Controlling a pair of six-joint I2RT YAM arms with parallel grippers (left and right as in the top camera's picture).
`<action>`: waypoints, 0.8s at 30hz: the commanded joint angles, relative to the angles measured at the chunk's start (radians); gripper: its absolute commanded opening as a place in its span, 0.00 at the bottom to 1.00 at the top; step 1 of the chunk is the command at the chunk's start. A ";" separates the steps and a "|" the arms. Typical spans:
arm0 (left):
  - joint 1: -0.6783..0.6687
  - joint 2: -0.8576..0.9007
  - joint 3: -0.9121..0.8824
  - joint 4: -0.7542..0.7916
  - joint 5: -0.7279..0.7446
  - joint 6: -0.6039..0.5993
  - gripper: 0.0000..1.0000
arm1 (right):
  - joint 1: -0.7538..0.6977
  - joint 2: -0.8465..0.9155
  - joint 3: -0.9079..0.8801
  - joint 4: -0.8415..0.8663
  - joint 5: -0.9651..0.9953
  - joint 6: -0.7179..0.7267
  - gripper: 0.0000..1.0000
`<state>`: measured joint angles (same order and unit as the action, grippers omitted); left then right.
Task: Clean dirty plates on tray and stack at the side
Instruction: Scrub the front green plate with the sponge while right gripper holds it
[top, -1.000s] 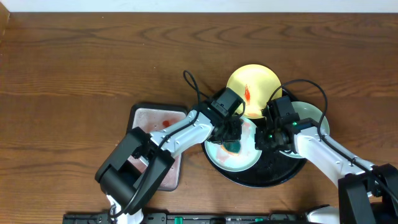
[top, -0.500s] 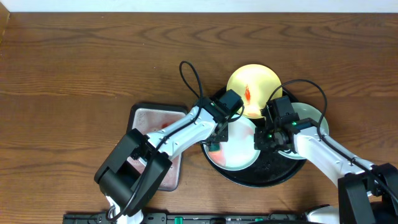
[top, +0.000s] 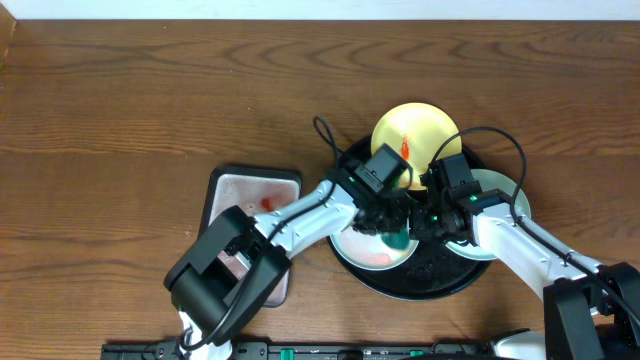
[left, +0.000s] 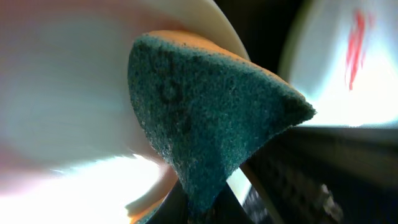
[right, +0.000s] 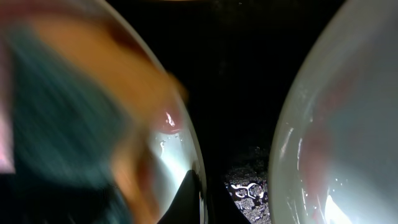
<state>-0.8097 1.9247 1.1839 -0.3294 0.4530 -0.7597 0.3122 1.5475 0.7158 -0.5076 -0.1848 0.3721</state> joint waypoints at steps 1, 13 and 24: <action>-0.019 0.011 -0.008 -0.042 0.076 -0.014 0.07 | 0.000 0.040 -0.024 -0.016 0.106 -0.006 0.01; 0.058 0.011 -0.007 -0.312 -0.458 0.049 0.07 | 0.000 0.040 -0.024 -0.018 0.106 -0.006 0.01; 0.058 -0.027 0.001 -0.406 -0.833 0.050 0.08 | 0.000 0.040 -0.024 -0.035 0.106 -0.014 0.01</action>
<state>-0.7815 1.8866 1.2072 -0.7254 -0.0940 -0.7284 0.3126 1.5478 0.7174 -0.5156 -0.1913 0.3717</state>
